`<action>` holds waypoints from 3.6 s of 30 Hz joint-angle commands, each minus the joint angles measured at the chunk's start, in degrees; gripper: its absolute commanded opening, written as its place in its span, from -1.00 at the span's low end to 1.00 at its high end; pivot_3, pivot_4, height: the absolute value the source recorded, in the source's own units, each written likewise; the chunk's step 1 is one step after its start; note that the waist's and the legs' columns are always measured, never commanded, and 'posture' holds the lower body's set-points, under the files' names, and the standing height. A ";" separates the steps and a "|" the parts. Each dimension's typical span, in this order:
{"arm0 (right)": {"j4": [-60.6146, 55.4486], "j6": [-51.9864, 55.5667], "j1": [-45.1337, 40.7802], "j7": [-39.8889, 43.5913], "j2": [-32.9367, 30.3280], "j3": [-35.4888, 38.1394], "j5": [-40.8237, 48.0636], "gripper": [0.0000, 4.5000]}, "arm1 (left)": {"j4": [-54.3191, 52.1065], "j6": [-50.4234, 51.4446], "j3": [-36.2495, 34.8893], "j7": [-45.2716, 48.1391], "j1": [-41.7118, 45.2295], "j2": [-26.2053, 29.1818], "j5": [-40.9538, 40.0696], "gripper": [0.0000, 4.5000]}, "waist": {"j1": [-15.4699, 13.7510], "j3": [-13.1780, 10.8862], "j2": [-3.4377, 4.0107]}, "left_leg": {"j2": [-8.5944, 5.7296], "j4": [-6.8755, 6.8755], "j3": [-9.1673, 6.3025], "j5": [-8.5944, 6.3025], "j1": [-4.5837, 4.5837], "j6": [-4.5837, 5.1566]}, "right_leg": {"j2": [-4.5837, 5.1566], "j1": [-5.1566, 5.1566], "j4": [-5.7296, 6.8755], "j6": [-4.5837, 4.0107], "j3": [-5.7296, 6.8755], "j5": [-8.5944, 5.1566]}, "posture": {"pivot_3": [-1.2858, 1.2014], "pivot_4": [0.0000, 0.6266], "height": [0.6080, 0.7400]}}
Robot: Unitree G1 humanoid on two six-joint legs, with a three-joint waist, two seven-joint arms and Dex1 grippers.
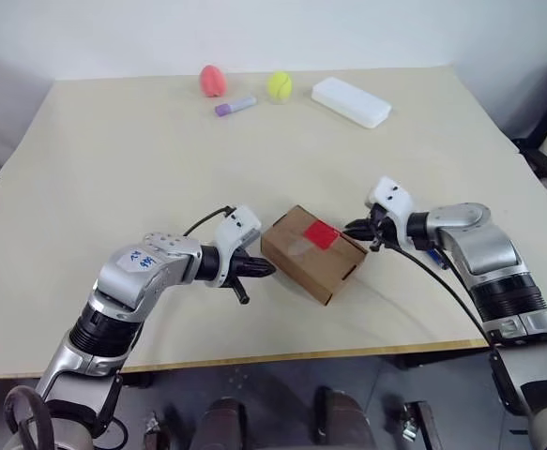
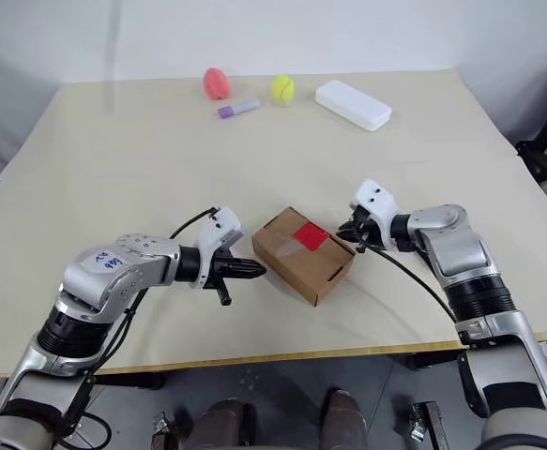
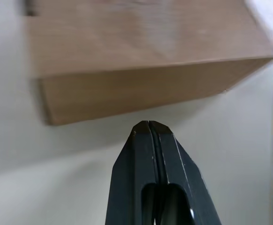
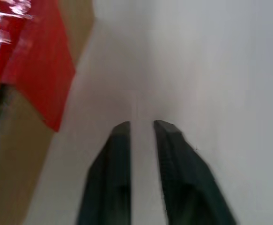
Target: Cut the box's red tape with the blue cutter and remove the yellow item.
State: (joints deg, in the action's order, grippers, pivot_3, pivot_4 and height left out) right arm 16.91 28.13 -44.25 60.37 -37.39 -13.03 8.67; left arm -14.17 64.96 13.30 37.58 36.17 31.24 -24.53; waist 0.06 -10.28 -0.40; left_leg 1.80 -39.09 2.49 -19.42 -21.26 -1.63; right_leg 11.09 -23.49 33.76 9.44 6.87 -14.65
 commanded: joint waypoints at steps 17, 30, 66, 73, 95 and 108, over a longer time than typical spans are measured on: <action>-26.93 20.06 5.15 -3.23 6.27 -4.85 2.72 -0.99 | 3.72 -3.86 -1.98 -1.23 1.65 0.20 3.73 -1.00 | 0.03 0.00 0.00 | 0.00 0.00 0.01 -0.01 0.01 -0.02 | 0.00 -0.03 0.04 0.00 -0.01 0.00 | 0.03 -0.52 1.00; -29.58 24.46 3.77 -9.22 2.49 -0.21 1.91 -0.71 | 2.62 -6.60 -3.83 4.53 1.55 6.13 3.06 -1.00 | 0.01 0.00 0.00 | 0.00 0.00 0.01 -0.02 -0.02 -0.02 | 0.00 -0.07 0.03 0.00 -0.01 0.00 | 0.03 -0.52 1.00; -30.54 28.06 8.89 -16.27 -0.92 3.83 8.45 0.99 | 5.81 -16.79 5.33 12.98 6.45 3.96 8.21 -1.00 | -0.23 0.00 -0.02 | 0.00 0.01 0.03 -0.07 0.01 0.05 | 0.00 -0.03 0.02 0.01 -0.02 0.01 | 0.03 -0.52 1.00; -29.66 26.16 9.30 -14.33 -2.49 1.04 7.98 0.99 | 4.96 -16.40 5.04 12.63 5.84 3.42 8.42 -1.00 | -0.24 0.00 -0.02 | 0.00 0.01 0.04 -0.07 0.00 0.05 | 0.00 -0.03 0.01 0.01 -0.02 0.01 | 0.03 -0.52 1.00; -31.23 49.79 16.93 -14.42 2.86 13.61 26.38 0.99 | 3.81 -16.19 4.51 11.16 4.06 2.82 8.82 -1.00 | -1.36 0.10 -0.19 | 0.01 -0.05 0.03 -0.09 0.07 0.08 | -0.01 0.09 -0.05 0.01 -0.02 0.01 | 0.03 -0.52 1.00; -17.70 50.95 9.28 -18.69 13.67 13.82 26.73 0.99 | 5.35 -16.41 4.42 11.73 5.18 2.35 9.15 -1.00 | -0.13 0.21 -0.26 | 0.02 -0.05 0.04 -0.08 0.19 0.06 | -0.02 0.10 0.09 0.01 -0.07 0.01 | 0.03 -0.52 1.00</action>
State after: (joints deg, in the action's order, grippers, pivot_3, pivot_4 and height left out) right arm -2.55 78.77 -35.03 43.06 -24.80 2.44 35.45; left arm -8.57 48.09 16.19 48.81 41.78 33.91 -15.50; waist -0.08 -10.06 -0.66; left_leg 1.82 -39.15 2.53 -19.49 -21.06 -1.57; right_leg 11.07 -23.39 33.87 9.44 6.80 -14.64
